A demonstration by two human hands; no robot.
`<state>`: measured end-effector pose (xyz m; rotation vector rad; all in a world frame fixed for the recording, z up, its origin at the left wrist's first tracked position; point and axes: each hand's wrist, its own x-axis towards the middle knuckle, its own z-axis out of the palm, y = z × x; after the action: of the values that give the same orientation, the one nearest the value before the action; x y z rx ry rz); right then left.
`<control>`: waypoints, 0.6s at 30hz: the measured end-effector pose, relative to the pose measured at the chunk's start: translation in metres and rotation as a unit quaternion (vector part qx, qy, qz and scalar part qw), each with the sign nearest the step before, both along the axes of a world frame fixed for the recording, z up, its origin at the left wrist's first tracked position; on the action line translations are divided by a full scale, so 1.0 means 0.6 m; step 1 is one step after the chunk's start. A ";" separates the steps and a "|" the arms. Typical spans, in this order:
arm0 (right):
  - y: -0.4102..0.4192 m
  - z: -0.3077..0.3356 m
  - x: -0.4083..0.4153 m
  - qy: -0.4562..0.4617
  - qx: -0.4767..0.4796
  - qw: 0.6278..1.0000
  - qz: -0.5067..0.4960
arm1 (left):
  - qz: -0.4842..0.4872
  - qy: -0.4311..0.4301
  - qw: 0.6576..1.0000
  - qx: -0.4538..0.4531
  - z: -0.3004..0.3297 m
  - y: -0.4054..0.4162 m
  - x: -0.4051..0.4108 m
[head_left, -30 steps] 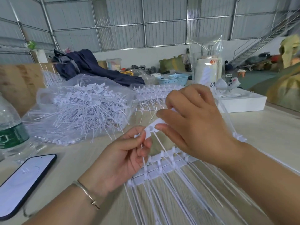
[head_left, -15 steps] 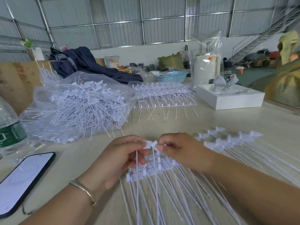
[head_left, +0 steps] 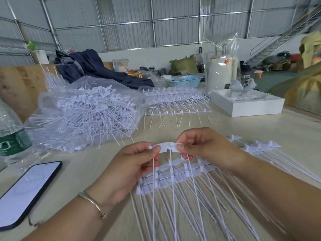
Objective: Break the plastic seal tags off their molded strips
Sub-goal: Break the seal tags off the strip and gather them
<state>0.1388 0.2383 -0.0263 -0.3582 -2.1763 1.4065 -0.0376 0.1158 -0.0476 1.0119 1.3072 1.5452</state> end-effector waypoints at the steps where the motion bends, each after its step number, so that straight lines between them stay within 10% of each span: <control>1: 0.001 0.002 0.002 -0.009 0.012 1.000 0.005 | -0.026 -0.033 0.999 -0.006 0.003 -0.002 0.000; 18: -0.017 -0.004 -0.004 -0.092 0.119 0.988 0.029 | -0.189 -0.159 0.966 -0.073 -0.014 0.000 0.023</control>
<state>0.1363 0.2283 -0.0285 -0.3495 -2.4916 1.1650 -0.0239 0.1156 -0.0559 0.8227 0.9264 1.2388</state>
